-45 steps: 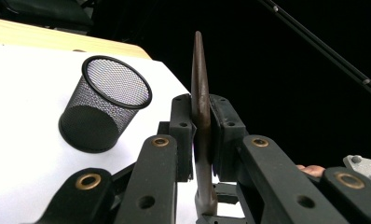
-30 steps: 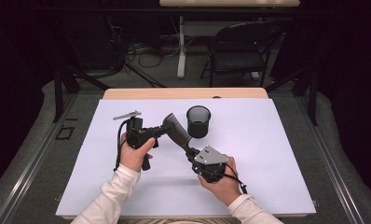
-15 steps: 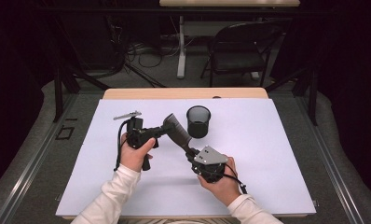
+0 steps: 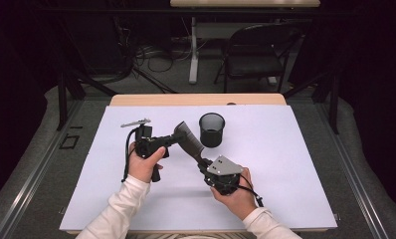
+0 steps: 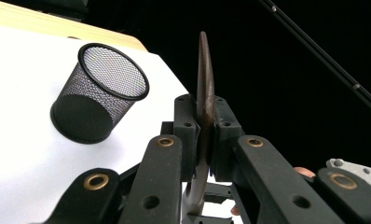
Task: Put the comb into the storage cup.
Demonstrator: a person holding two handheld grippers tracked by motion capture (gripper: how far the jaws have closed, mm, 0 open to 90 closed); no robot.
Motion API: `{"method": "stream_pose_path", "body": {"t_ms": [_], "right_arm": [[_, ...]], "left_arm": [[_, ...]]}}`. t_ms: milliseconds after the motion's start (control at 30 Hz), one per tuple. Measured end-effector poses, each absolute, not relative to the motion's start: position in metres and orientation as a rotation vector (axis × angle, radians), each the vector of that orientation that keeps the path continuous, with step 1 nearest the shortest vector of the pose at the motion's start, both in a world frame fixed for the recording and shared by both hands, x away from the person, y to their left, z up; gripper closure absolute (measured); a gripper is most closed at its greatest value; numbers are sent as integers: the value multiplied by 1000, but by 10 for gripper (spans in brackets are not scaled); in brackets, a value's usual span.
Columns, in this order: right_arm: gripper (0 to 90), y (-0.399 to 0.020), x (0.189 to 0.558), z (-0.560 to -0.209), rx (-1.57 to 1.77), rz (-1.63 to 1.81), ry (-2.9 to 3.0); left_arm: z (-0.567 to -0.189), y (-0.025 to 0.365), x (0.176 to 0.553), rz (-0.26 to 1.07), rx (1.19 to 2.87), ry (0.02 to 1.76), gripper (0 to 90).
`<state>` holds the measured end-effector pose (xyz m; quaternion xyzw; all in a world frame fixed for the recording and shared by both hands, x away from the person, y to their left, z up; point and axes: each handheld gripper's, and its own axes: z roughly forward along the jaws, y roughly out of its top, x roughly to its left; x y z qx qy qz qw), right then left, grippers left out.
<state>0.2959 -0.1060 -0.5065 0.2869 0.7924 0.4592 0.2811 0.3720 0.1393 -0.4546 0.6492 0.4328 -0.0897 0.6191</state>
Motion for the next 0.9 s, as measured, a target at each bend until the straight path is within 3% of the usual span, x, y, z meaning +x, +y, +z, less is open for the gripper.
{"method": "stream_pose_path", "body": {"t_ms": [900], "right_arm": [[634, -108, 297, -506, 763, 1252, 2109]], "left_arm": [[-457, 144, 375, -191, 1468, 1009, 841]]}}
